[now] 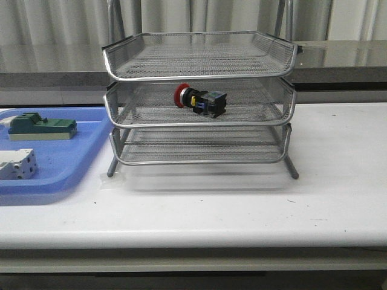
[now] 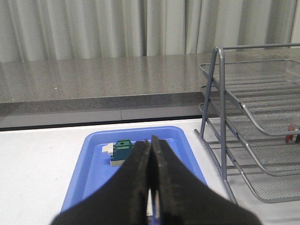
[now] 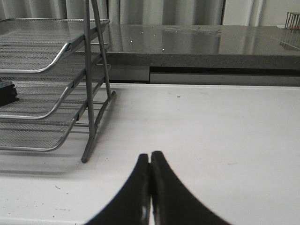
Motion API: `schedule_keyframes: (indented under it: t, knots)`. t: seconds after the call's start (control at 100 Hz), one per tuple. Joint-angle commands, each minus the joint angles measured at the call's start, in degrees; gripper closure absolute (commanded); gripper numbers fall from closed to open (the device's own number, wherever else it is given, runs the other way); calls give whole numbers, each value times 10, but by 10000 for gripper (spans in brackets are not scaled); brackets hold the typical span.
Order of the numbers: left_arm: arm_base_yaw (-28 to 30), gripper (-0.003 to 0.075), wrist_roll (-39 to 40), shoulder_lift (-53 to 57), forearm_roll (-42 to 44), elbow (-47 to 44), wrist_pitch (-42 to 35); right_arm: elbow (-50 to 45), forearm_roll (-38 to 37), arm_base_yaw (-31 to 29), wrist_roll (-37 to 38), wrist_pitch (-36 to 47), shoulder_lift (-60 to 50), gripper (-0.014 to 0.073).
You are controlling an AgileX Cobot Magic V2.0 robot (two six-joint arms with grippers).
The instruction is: Place button on rack with both arms
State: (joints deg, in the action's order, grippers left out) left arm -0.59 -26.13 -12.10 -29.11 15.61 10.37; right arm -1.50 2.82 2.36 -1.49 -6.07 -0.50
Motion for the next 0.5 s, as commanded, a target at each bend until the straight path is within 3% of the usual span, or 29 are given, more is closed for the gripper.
schedule_keyframes:
  t: [0.0, 0.17, 0.31, 0.38, 0.49]
  knots:
    - [1, 741, 4, -4, -8, 16, -41, -1, -4, -3, 2, 48, -11, 652]
    - [1, 741, 4, -4, -4, 16, -43, -1, -4, -3, 2, 48, -11, 652]
    - [1, 741, 13, -4, 69, 16, -41, -1, -4, -3, 2, 48, -11, 652]
    - [1, 741, 78, -1, 145, 16, -41, -1, -4, -3, 2, 48, -11, 652]
    - [1, 741, 252, 19, 306, 8, -43, -1, -4, -3, 2, 48, -11, 652]
